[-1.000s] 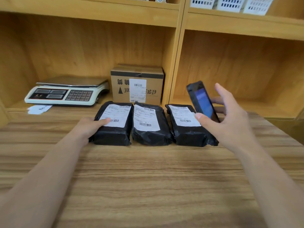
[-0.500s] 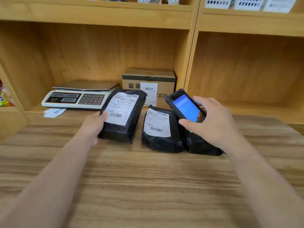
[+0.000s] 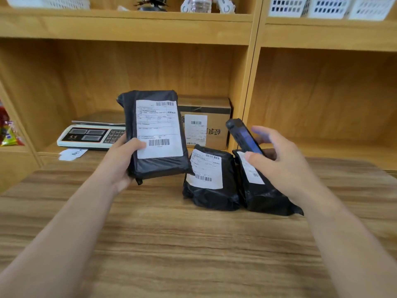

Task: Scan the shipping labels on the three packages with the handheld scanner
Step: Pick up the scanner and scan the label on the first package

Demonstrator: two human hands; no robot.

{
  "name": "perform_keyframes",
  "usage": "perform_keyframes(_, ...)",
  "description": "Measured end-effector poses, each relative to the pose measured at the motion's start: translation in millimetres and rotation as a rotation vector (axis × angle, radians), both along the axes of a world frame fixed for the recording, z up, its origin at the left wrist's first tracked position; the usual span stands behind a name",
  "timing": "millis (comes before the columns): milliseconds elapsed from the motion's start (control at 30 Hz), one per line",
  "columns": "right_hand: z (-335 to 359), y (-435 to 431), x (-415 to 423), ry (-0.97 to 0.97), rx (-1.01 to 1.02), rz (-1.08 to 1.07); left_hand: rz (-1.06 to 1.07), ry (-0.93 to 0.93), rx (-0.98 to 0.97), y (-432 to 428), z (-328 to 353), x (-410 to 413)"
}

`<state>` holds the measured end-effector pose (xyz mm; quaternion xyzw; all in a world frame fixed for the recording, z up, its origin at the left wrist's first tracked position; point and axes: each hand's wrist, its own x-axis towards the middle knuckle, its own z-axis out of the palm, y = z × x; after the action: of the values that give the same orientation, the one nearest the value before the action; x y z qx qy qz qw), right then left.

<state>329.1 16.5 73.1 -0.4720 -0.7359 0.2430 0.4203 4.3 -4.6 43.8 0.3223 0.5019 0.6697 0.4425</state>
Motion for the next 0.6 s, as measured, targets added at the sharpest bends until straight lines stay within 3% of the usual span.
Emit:
perform_keyframes(233,3.3,-3.4,2.4,0.645,-0.496,0.33,-0.069,-0.02,0.022,-8.6,10.7,12.2)
perform_keyframes(433,-0.1,-1.5,2.2,0.675,-0.549,0.342,-0.023,-0.06,0.019,-5.9,5.7,11.6)
perform_keyframes(600,-5.5,-1.3,-3.7,0.709,-0.613,0.383,-0.005,0.02,-0.003,-2.0,0.0,9.5)
